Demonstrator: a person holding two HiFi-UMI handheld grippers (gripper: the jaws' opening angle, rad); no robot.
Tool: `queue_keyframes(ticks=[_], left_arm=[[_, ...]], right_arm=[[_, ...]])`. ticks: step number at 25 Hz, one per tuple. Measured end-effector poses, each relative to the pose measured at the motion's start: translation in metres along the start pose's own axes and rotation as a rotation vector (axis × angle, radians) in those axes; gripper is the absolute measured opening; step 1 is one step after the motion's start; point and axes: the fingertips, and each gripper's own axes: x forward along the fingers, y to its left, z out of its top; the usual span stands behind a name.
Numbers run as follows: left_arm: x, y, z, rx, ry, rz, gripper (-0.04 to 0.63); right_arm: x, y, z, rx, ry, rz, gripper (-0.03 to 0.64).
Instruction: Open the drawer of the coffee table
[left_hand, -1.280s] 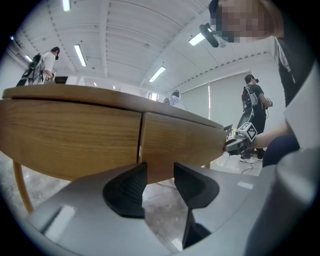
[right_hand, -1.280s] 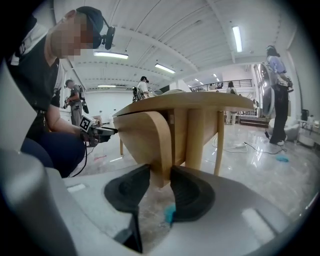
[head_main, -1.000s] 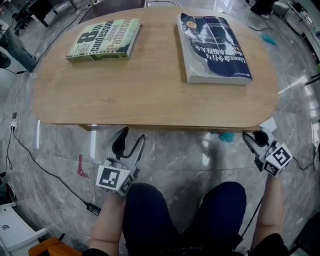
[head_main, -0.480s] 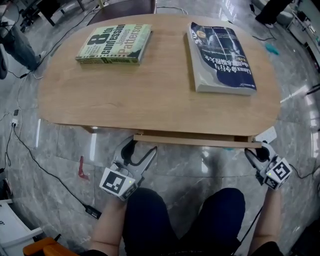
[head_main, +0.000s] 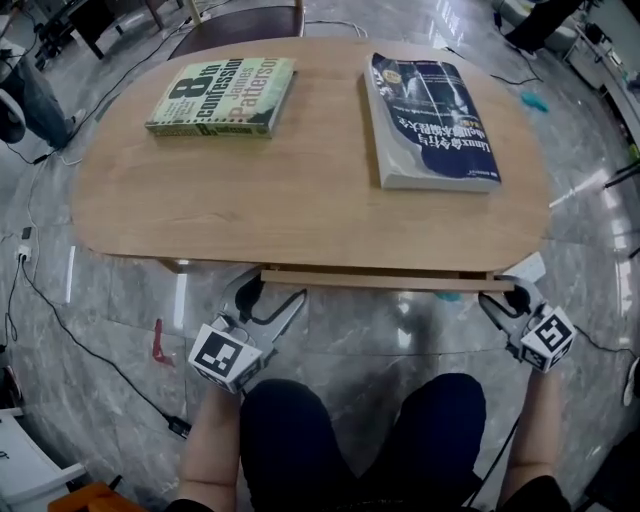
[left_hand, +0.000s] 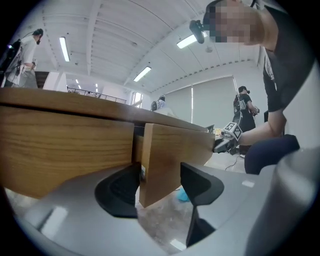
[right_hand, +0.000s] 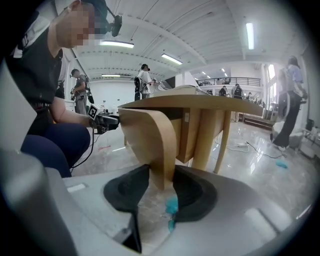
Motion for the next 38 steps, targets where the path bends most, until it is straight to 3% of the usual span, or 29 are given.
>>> queue_keyframes(ticks=[4, 6, 12, 21, 29, 38], left_arm=[[-0.004, -0.001, -0.002, -0.004, 0.010, -0.006, 0.255], [-0.008, -0.004, -0.002, 0.002, 0.024, -0.012, 0.213], [-0.027, -0.017, -0.002, -0.027, 0.031, -0.067, 0.201], [-0.050, -0.036, -0.012, 0.027, 0.082, -0.141, 0.195], [-0.061, -0.047, -0.016, 0.083, 0.156, -0.043, 0.183], [-0.078, -0.062, -0.023, 0.062, 0.169, -0.059, 0.181]], right_arm=[[-0.002, 0.003, -0.001, 0.017, -0.019, -0.009, 0.144], [-0.007, 0.008, -0.003, 0.020, -0.022, -0.004, 0.144], [-0.020, 0.028, -0.010, 0.018, -0.019, 0.017, 0.144], [-0.035, 0.053, -0.022, 0.010, -0.001, 0.044, 0.141], [-0.042, 0.066, -0.026, 0.017, 0.024, 0.017, 0.141], [-0.052, 0.086, -0.040, 0.010, 0.062, 0.020, 0.141]])
